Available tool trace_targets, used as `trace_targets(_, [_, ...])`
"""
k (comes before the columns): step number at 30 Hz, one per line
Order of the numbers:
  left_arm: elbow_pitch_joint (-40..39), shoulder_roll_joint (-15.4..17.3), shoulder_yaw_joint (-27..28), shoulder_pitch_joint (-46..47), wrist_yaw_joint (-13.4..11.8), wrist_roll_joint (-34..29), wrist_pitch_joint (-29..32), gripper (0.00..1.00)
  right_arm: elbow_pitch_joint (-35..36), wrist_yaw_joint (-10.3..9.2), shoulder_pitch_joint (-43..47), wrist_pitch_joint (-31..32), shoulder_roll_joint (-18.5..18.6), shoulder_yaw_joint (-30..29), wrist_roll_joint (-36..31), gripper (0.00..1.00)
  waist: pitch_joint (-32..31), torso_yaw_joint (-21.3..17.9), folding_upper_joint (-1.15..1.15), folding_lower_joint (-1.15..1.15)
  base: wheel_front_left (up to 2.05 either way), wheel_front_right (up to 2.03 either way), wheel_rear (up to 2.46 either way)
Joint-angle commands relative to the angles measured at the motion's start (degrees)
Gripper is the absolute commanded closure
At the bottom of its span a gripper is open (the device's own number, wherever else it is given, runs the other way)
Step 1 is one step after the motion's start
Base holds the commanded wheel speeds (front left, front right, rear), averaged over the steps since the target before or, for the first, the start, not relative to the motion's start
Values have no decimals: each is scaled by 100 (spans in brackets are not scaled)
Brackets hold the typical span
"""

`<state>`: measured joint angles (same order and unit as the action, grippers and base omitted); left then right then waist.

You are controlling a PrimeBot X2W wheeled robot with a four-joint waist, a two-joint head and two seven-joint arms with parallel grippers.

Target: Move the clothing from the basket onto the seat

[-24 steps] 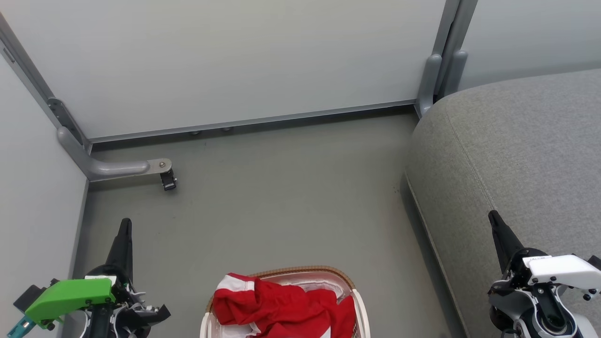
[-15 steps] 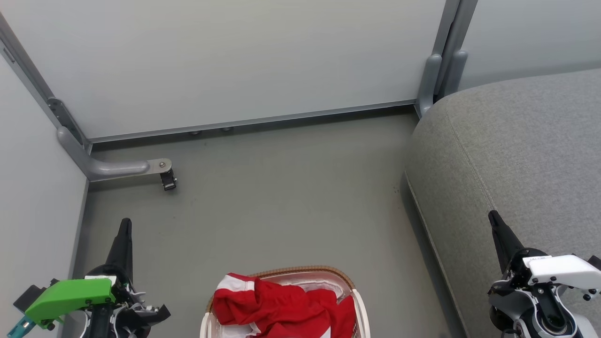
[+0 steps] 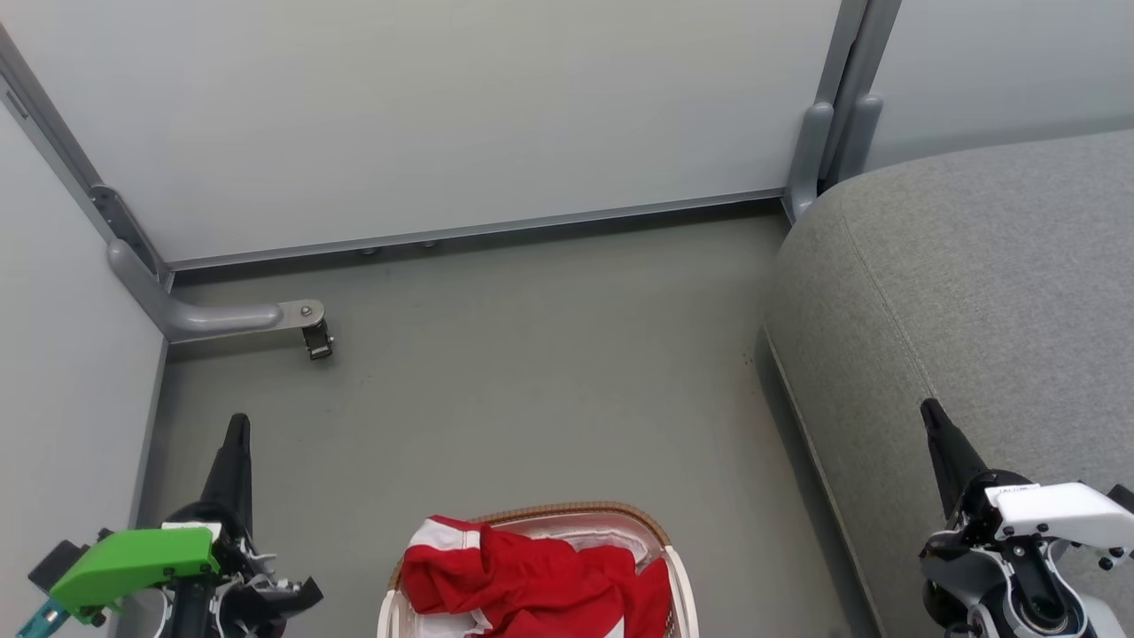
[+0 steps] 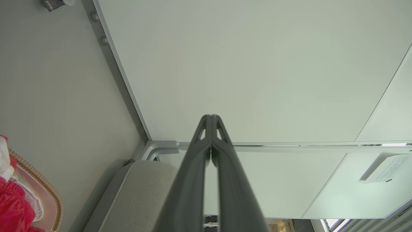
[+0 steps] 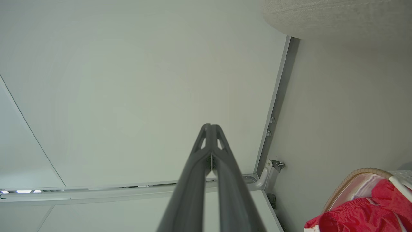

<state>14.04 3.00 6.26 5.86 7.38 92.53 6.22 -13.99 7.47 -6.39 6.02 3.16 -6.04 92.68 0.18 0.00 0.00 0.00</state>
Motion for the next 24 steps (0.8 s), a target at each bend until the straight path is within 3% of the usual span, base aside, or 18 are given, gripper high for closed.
trace_targets(1, [29,-3,-5,-8,-1,1,-1,0,-29,0,2,0,-7,1,1,0,0,0,0,0,0,0,0])
trace_targets(13, [252,5,-61,-153,-6,-141,-164,0,-158,0,63,-221,-3,263,-260,0,11,0,0,0,0,0,0])
trace_targets(24, [354,221,-312,-93,-2,-777,-516,0,-134,1,-32,-512,51,481,-1183,0,22,8,0,0,0,0,0])
